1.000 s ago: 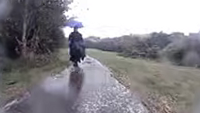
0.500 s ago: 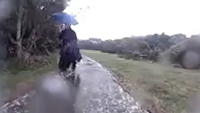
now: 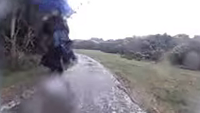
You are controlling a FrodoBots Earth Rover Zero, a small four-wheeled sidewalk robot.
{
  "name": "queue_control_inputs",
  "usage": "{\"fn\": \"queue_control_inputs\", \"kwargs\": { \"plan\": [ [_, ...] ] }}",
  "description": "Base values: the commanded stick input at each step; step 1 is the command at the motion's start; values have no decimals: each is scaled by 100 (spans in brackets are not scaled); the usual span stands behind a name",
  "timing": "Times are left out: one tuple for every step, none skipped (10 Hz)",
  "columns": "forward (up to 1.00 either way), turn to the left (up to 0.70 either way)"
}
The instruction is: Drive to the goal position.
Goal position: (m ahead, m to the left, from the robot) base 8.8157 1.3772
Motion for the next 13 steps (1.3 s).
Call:
{"fn": "queue_control_inputs", "kwargs": {
  "plan": [
    [85, 0],
    [85, 0],
    [85, 0],
    [85, 0],
    [85, 0],
    [85, 0],
    [85, 0],
    [85, 0],
    [85, 0],
    [85, 0],
    [85, 0],
    [85, 3],
    [85, 33]
  ]
}}
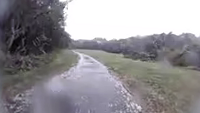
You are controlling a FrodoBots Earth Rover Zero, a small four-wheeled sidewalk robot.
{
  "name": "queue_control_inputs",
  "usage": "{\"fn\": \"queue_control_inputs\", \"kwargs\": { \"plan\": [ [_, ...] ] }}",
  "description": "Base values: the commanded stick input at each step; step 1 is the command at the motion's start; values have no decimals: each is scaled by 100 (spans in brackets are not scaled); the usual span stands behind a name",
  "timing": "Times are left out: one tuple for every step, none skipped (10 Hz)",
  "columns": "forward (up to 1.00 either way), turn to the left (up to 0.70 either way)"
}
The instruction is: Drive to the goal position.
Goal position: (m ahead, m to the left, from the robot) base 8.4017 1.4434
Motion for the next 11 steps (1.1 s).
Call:
{"fn": "queue_control_inputs", "kwargs": {
  "plan": [
    [85, 29],
    [85, 8],
    [85, 0],
    [85, 0],
    [85, 0],
    [85, 0],
    [85, 0],
    [85, 0],
    [85, 0],
    [85, 0],
    [85, 0]
  ]
}}
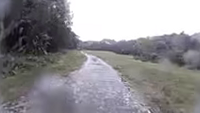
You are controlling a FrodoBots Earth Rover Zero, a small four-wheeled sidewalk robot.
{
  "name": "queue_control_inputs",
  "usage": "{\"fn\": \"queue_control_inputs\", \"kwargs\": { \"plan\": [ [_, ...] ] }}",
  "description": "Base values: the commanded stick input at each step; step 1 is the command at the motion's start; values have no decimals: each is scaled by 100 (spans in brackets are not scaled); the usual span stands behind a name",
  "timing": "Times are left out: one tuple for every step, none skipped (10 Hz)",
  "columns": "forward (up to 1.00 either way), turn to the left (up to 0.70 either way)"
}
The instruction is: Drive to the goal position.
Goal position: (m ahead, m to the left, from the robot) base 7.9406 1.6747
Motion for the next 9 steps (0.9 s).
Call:
{"fn": "queue_control_inputs", "kwargs": {
  "plan": [
    [85, 0],
    [85, 0],
    [85, 0],
    [85, 0],
    [85, 0],
    [85, 0],
    [85, 0],
    [85, 0],
    [85, 0]
  ]
}}
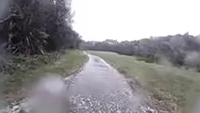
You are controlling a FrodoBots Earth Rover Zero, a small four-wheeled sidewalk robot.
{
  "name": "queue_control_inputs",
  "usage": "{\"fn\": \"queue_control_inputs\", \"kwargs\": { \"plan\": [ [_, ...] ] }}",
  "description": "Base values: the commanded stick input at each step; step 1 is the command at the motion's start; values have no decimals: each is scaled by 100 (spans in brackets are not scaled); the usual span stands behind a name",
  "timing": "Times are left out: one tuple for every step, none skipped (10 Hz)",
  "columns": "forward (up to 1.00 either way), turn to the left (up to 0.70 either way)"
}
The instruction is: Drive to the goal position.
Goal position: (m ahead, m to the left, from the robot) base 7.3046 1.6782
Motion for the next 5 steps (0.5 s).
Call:
{"fn": "queue_control_inputs", "kwargs": {
  "plan": [
    [85, 0],
    [85, 0],
    [85, 0],
    [85, 0],
    [85, 0]
  ]
}}
